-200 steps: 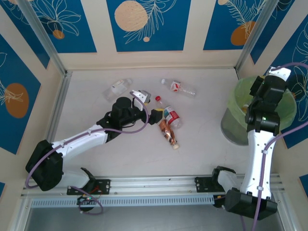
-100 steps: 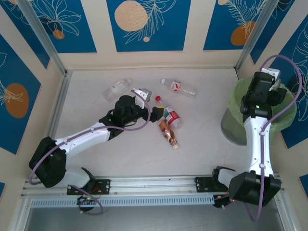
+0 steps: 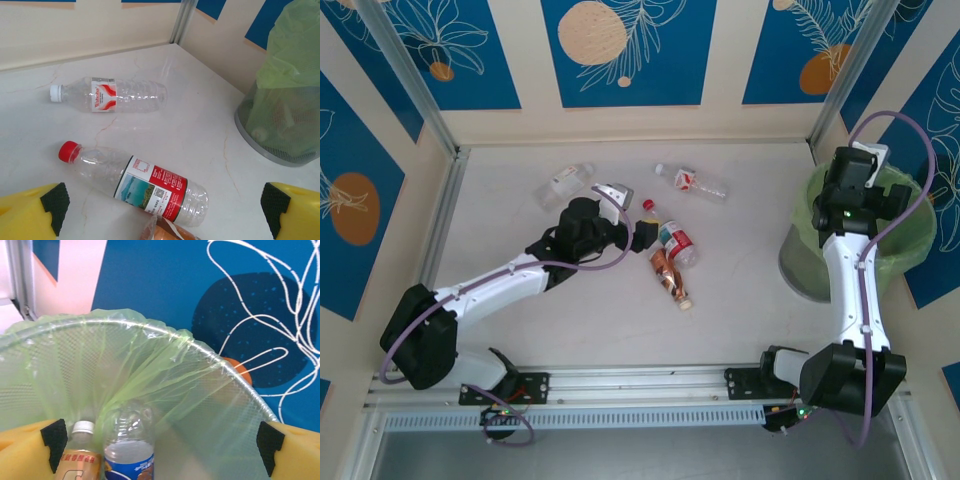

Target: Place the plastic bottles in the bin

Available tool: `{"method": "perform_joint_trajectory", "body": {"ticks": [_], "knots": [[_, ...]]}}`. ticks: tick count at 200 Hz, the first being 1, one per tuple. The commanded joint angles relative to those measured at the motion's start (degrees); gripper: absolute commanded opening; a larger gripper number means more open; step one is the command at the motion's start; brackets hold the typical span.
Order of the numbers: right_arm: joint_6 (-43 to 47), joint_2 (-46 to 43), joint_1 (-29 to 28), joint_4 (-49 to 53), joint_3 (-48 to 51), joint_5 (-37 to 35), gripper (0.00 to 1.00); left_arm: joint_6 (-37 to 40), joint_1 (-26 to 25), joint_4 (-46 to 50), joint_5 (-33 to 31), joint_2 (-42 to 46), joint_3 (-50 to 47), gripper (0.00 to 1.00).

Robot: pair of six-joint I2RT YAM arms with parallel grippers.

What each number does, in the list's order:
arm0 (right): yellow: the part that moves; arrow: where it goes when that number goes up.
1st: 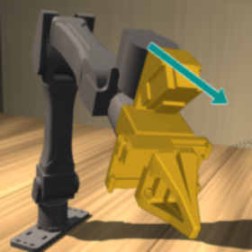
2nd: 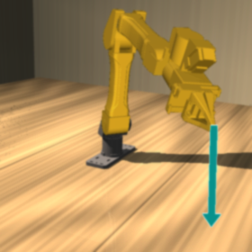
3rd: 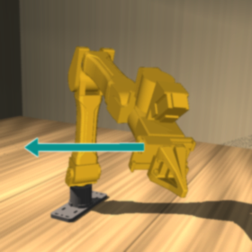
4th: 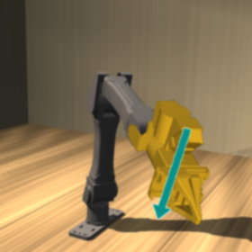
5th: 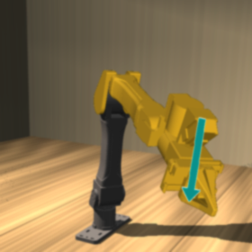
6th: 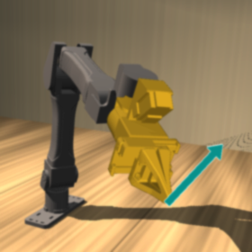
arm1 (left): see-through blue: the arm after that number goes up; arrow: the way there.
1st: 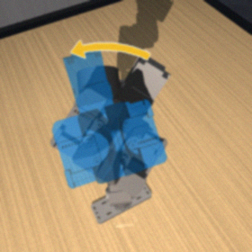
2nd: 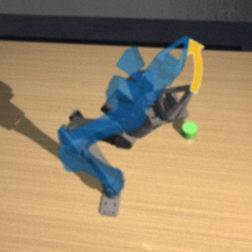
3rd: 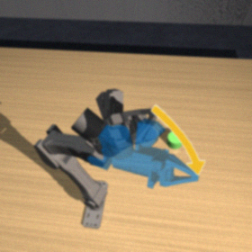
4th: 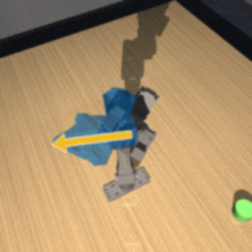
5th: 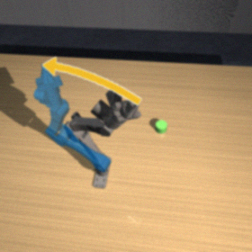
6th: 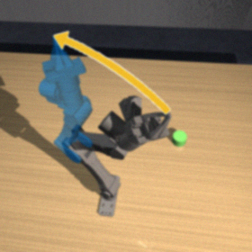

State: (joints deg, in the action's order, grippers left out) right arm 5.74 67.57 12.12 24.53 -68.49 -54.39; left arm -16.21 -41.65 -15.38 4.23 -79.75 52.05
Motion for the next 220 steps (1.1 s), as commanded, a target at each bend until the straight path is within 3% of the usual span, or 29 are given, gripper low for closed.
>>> {"method": "perform_joint_trajectory", "body": {"ticks": [1,66,126,164,220], "knots": [[-3.2,-2.4,-1.2,1.4,-1.2,1.4,1.0,-0.6,0.5,0.4,-2.0,0.5,1.0,1.0],[-12.7,-9.9,-4.1,6.4,-1.4,12.7,0.99,-2.5,0.9,2.5,-9.1,2.2,-1.2,1.0],[-18.1,-17.4,-5.6,7.2,0.3,35.0,0.99,-6.4,2.2,5.2,-17.4,2.1,-1.9,1.0],[-21.4,-19.8,-8.3,6.5,0.9,45.2,1.0,-11.0,3.2,6.5,-22.3,2.0,-2.9,1.0],[-21.2,-18.3,-14.1,9.0,-0.4,53.5,1.0,-11.2,4.6,16.2,-15.3,3.9,0.3,1.0]]}}
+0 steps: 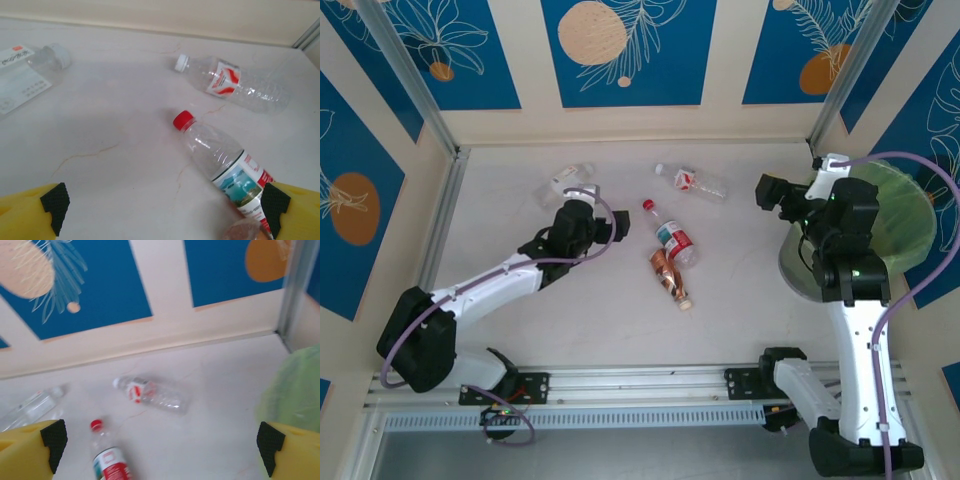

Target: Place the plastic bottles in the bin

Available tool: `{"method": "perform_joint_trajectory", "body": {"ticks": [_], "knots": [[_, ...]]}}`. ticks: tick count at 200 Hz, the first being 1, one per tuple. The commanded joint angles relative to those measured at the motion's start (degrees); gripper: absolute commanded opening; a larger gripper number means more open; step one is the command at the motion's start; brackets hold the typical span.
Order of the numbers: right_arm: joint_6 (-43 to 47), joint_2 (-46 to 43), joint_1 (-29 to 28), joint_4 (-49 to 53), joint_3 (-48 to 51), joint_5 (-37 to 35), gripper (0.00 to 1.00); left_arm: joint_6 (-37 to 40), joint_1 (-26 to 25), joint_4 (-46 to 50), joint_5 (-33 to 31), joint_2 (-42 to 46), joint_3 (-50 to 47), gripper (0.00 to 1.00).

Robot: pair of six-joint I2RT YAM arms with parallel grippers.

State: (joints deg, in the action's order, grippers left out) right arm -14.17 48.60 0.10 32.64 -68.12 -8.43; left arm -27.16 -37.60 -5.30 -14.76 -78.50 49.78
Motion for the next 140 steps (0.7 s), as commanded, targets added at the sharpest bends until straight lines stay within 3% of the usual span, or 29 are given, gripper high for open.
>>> {"method": "perform_joint_trajectory", "body": {"ticks": [1,24,75,140], "knots": [[-1.3,0.7,-2.2,1.0,-0.7,7.7,1.0,-0.2,0.6,6.5,3.9,2.7,2.6,1.0],[-2.7,3.3,-6.1,2.8,-0.3,8.5,1.0,1.6,0.6,13.9,8.3,4.0,6.5,1.0],[-6.3,10.3,-17.0,2.4,5.9,2.8,0.99,1.8,0.7,24.6,5.7,6.4,10.5,1.0],[-10.9,16.1,-26.8,-5.0,19.5,2.9,1.0,10.5,0.6,25.7,18.7,2.5,11.2,1.0]]}}
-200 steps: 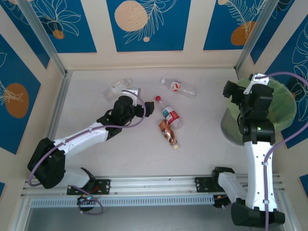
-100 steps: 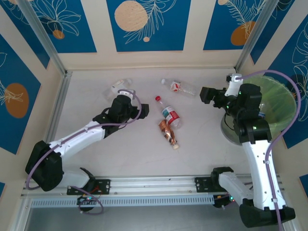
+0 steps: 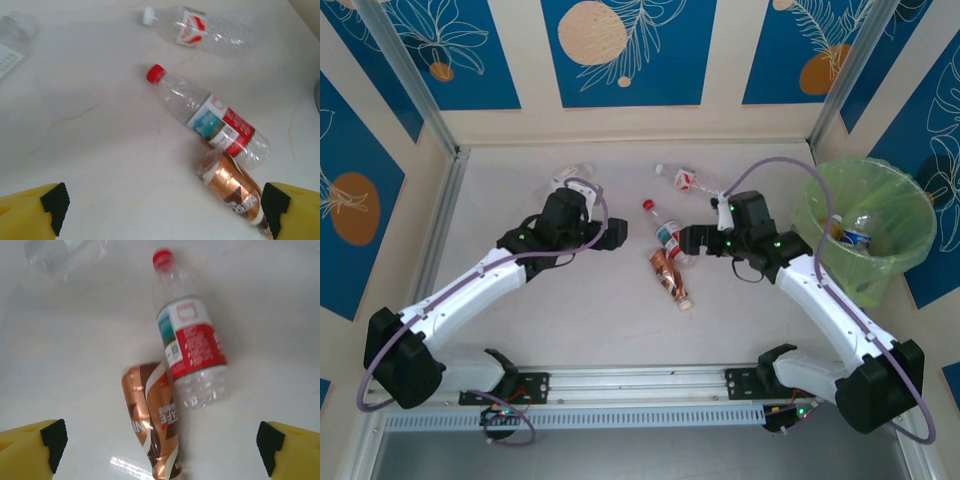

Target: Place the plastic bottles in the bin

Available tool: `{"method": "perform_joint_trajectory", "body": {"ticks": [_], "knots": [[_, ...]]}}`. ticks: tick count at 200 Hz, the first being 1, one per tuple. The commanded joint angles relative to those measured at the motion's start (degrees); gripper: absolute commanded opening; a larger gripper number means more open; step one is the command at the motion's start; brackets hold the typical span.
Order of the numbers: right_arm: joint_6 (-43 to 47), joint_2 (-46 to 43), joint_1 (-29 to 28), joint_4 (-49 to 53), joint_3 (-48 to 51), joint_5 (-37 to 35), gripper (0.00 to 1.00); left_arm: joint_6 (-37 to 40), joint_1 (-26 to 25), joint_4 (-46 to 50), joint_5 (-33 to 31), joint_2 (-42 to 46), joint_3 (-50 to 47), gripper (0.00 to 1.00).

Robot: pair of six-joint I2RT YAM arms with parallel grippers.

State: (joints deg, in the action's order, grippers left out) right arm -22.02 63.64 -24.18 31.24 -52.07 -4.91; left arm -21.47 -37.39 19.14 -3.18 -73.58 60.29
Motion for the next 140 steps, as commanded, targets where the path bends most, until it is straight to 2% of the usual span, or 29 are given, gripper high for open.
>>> {"method": "perform_joint_trajectory", "body": {"ticks": [1,31,53,86,120,140], "knots": [[-3.1,1.1,-2.6,-3.7,3.5,-0.7,1.0,4.7,0.4,1.2,7.1,-2.5,0.7,1.0],[-4.7,4.3,-6.9,-6.6,5.9,-3.7,0.99,1.7,0.4,-4.1,5.2,-0.9,-4.9,1.0],[-4.6,7.5,-9.8,-9.5,5.9,-4.4,1.0,1.9,0.2,-3.1,6.3,0.0,-5.4,1.0],[-4.9,15.3,-12.6,-8.5,1.1,-6.5,0.96,-0.8,0.2,2.7,3.9,1.3,-5.9,1.0],[-3.9,23.2,-13.1,-6.9,-4.4,-5.8,0.91,-1.0,0.2,2.5,2.7,3.3,-6.8,1.0],[-3.2,27.0,-14.5,-5.4,-7.6,-8.4,0.92,-3.3,0.2,1.7,2.7,3.9,-7.4,1.0]]}}
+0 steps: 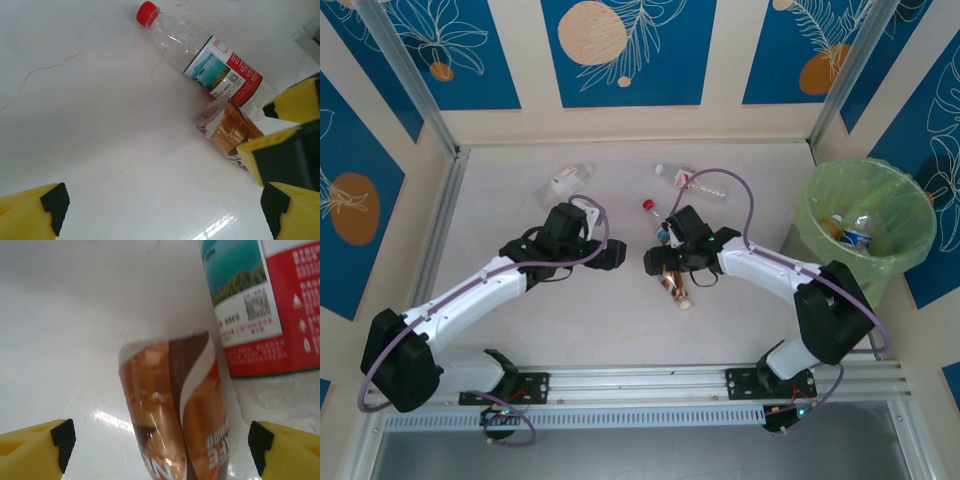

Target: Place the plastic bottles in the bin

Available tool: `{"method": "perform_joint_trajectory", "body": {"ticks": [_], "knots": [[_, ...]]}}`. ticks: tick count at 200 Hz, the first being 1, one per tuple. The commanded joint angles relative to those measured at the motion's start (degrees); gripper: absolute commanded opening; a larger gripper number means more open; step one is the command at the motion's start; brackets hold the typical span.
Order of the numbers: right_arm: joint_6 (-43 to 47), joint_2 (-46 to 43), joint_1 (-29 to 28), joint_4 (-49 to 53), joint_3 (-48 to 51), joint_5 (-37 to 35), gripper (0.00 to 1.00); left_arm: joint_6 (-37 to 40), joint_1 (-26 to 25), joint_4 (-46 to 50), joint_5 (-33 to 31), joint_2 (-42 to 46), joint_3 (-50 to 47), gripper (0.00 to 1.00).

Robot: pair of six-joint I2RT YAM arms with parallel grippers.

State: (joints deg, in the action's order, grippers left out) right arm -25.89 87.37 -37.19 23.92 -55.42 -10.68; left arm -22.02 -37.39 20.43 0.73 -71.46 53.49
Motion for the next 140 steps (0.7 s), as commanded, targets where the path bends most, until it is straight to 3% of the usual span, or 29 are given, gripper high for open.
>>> {"method": "perform_joint_trajectory", "body": {"ticks": [1,30,80,140], "knots": [[0.7,3.5,-1.6,2.1,-4.4,-2.8,0.92,-2.9,0.2,0.5,-1.2,1.7,-0.7,1.0],[-0.1,7.3,-2.3,4.3,-7.4,-7.5,0.88,-5.6,0.2,0.3,0.5,-0.5,-1.5,1.0],[2.0,12.1,-2.5,4.2,-10.4,-5.0,0.86,-1.9,0.2,3.1,0.3,-0.8,1.3,1.0],[2.3,16.2,-3.6,7.0,-12.0,-7.1,0.86,-0.5,0.3,3.0,1.1,-2.4,2.1,1.0]]}}
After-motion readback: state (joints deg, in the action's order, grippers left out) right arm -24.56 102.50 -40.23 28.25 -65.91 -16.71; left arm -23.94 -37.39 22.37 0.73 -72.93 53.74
